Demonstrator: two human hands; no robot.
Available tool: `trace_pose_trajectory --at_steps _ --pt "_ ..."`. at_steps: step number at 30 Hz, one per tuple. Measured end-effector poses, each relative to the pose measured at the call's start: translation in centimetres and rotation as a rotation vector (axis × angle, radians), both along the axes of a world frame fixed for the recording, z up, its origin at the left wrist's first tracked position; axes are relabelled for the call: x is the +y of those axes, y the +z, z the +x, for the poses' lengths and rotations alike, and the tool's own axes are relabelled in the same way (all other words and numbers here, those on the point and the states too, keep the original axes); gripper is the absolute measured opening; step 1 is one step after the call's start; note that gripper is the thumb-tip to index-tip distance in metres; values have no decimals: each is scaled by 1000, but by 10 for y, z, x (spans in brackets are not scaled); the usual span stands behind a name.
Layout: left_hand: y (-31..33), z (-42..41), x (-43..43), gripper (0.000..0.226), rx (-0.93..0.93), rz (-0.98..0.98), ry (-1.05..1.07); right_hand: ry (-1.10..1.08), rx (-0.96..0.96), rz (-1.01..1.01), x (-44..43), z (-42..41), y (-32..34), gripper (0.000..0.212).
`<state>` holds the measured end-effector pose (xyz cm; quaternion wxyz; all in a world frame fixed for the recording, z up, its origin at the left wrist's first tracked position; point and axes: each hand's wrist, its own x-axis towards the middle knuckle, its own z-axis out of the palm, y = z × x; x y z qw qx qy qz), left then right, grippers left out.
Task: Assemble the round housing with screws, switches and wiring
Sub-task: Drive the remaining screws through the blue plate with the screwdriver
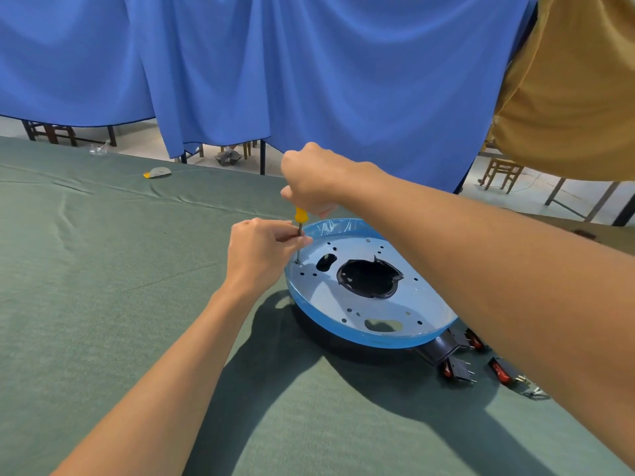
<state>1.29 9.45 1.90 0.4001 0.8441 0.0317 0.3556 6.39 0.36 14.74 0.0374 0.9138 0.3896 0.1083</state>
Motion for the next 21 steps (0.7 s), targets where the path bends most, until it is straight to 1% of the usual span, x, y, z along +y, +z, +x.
trace_pose_trajectory --at_steps 3,5,7,9,11,13,15,16,18,20,21 --pt "-1 1 2 6 4 19 9 17 21 -32 2 -3 4 35" --pt "0 2 5 6 34 40 -15 63 58 -98 5 -5 8 26" --pt "2 2 6 8 67 64 -38 97 68 -114 8 -4 8 16" --pt "2 1 4 11 96 86 -56 101 11 -68 9 0 3 25" --pt "0 2 2 12 86 73 -47 60 -24 -8 6 4 -2 31" --pt "-1 2 1 10 61 12 -17 8 -23 16 4 5 -4 33" --pt "-2 3 2 9 56 -25 5 2 30 1 3 5 0 35" --pt "-1 3 2 7 60 -32 2 22 72 -19 3 3 3 33" --pt "0 3 3 6 70 3 -24 74 133 -92 1 0 9 19" --pt "1 2 4 11 95 69 -65 110 113 -133 0 -1 11 6" --pt "2 1 4 13 112 93 -87 113 84 -131 -1 0 10 8"
